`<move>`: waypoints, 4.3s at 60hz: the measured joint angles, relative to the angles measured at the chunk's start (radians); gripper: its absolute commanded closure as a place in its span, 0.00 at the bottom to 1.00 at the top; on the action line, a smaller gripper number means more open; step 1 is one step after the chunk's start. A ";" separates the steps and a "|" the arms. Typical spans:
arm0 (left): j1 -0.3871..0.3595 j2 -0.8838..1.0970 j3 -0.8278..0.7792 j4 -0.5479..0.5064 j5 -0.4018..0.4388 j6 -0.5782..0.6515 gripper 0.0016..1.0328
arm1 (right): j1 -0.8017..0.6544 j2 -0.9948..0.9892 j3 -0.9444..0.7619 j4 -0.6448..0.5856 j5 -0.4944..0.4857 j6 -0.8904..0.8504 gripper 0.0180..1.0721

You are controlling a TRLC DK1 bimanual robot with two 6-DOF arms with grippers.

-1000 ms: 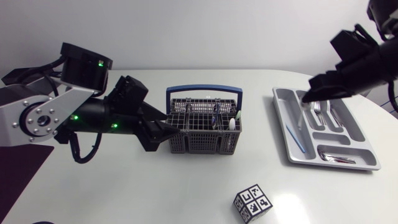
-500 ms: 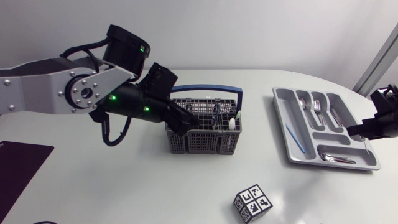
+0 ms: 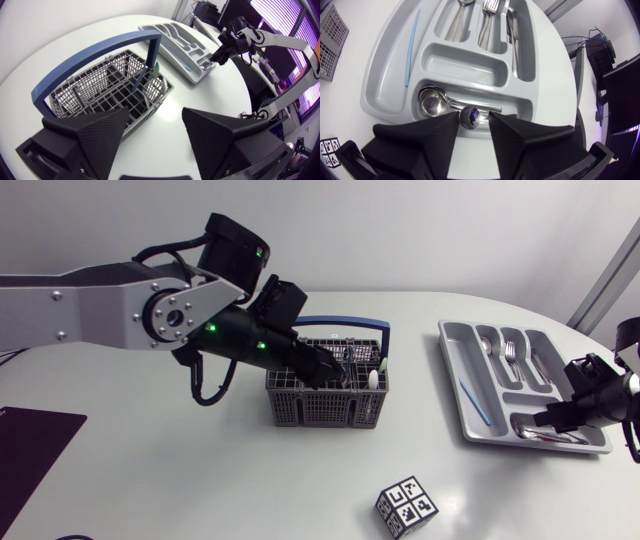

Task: Transfer all utensils from the basket to the drawer tray.

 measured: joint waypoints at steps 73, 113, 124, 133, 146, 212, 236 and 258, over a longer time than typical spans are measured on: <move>-0.069 0.247 0.164 -0.014 -0.134 -0.043 0.91 | 0.447 -0.236 -0.020 -0.098 -0.086 0.237 0.05; -0.072 0.217 0.164 -0.014 -0.083 -0.062 0.96 | 0.469 -0.232 -0.035 -0.090 -0.075 0.240 0.05; -0.063 0.164 0.160 -0.010 -0.040 -0.062 0.96 | 0.480 -0.232 -0.037 -0.090 -0.071 0.241 0.05; -0.037 0.121 0.148 -0.010 0.033 -0.080 0.96 | 0.481 -0.232 -0.037 -0.090 -0.071 0.241 0.05; 0.004 0.030 0.142 -0.010 0.135 -0.117 0.96 | 0.486 -0.240 -0.037 -0.091 -0.071 0.241 0.05; -0.095 -0.141 0.050 -0.131 0.453 -0.052 0.97 | 0.772 -0.558 -0.017 -0.254 -0.803 -0.001 0.34; -0.109 -0.113 0.050 -0.153 0.500 -0.049 0.97 | 0.856 -0.562 -0.069 -0.164 -0.800 0.000 0.78; -0.112 -0.100 0.050 -0.153 0.499 -0.049 0.79 | 0.860 -0.563 -0.077 -0.160 -0.793 0.006 0.95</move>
